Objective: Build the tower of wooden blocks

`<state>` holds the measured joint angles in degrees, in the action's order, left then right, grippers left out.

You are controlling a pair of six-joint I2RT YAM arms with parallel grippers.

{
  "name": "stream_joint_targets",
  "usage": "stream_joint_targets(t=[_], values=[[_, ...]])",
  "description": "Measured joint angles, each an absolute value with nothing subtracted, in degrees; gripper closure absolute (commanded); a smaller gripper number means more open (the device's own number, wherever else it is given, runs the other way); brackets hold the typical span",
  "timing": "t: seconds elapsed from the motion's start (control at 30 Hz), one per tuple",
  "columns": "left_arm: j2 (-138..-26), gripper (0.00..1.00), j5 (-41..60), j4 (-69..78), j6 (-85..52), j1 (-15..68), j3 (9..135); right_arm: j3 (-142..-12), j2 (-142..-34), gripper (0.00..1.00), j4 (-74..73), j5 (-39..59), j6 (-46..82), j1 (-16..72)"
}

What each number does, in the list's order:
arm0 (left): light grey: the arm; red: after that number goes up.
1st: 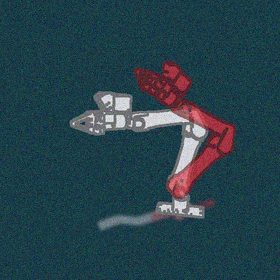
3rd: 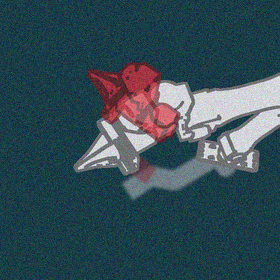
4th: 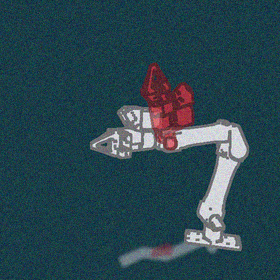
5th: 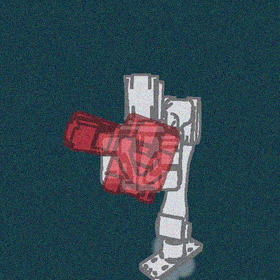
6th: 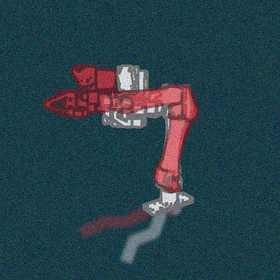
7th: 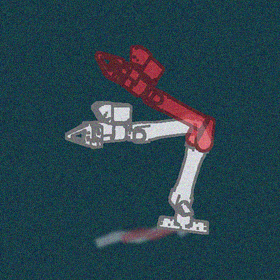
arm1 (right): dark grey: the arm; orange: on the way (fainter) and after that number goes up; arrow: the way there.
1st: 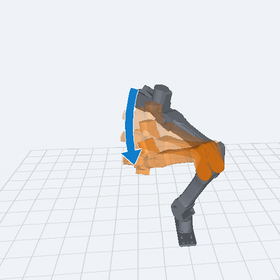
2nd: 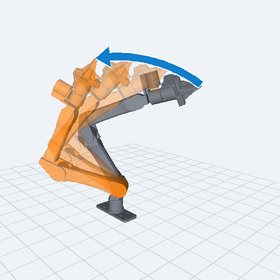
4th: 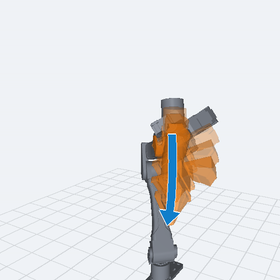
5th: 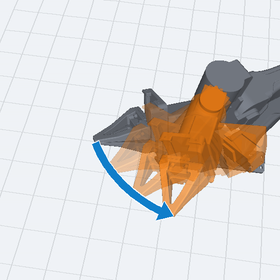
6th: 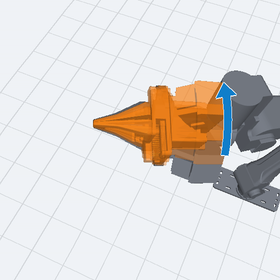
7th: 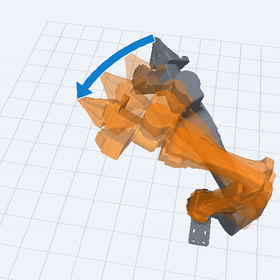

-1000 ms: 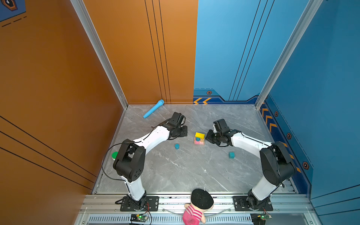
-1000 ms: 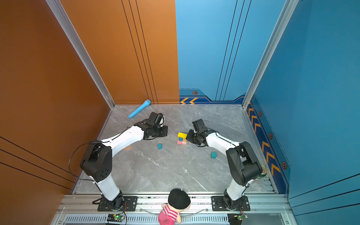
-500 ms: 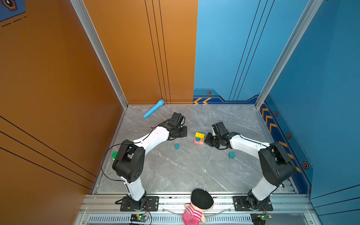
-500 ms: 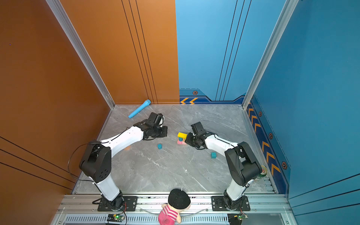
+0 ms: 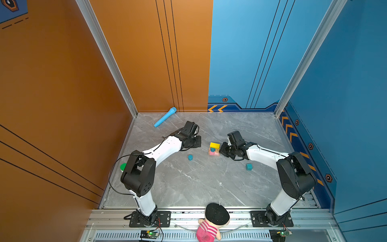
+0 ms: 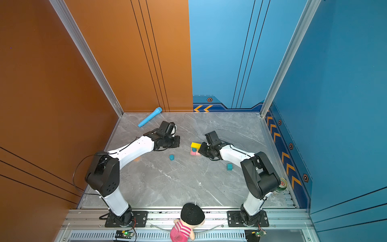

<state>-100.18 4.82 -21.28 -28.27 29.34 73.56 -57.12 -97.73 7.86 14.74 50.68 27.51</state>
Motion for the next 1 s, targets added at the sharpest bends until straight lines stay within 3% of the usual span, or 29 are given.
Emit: stream_joint_targets(t=[0.77,1.0], values=[[-100.18,0.96,4.82,-21.28,-28.25,29.34,73.56,-57.12,-98.13,1.00,7.97,14.72,50.89,27.49],[-100.18,0.96,5.39,-21.37,-27.88,29.32,73.76,-56.03,-93.36,1.00,11.11,13.23,50.85,27.42]])
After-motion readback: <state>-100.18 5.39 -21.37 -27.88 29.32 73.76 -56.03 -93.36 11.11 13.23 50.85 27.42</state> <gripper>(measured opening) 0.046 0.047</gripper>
